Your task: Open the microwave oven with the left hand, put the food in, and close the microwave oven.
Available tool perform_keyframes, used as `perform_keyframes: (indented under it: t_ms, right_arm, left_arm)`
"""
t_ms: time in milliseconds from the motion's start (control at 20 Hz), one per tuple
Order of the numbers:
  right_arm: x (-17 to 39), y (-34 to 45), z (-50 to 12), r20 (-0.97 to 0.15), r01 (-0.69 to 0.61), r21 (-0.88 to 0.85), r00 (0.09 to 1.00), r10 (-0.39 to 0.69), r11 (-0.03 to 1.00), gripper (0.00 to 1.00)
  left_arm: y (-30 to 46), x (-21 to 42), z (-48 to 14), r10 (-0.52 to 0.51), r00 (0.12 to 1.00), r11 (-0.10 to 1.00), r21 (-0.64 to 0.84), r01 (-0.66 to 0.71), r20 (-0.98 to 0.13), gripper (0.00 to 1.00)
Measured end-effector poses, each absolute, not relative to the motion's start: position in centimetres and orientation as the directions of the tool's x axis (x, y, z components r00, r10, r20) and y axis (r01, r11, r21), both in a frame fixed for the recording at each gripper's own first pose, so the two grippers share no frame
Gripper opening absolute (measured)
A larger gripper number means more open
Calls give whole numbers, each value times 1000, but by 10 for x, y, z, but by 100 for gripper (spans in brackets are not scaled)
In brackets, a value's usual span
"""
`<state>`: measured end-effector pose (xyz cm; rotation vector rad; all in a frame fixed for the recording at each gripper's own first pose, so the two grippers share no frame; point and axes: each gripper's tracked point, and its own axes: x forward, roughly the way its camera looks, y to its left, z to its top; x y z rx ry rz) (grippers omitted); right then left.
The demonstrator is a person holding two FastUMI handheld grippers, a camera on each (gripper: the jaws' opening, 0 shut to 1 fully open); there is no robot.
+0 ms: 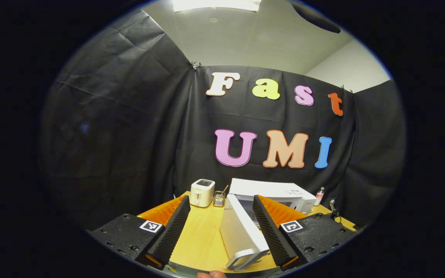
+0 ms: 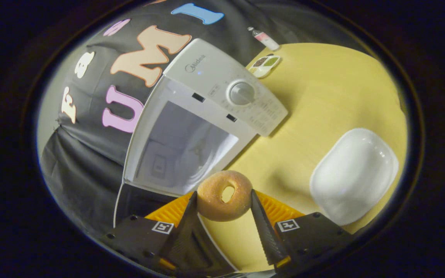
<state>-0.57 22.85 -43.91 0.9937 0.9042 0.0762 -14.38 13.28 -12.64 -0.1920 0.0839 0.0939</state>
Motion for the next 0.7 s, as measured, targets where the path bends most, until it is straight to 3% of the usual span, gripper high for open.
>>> perform_keyframes:
  t_ms: [250,450,550,600,700]
  right_arm:
    - [35,268,-440,-580,380,806,658,481,453,75]
    - [65,283,-444,-567,432,822,688,454,371,75]
    - [79,289,-445,-560,457,828,714,422,325,81]
    - [85,291,-445,-554,466,832,729,403,301,75]
    - [97,300,-445,-546,484,838,747,381,252,75]
  left_arm:
    - [149,-155,-137,125,984,974,-173,-146,-130,95]
    - [167,-163,-145,170,973,967,-162,-195,-158,96]
    - [170,-163,-151,181,968,963,-169,-211,-173,95]
    - [171,-163,-154,184,966,961,-171,-216,-183,95]
    - [174,-163,-156,185,963,962,-166,-218,-194,95]
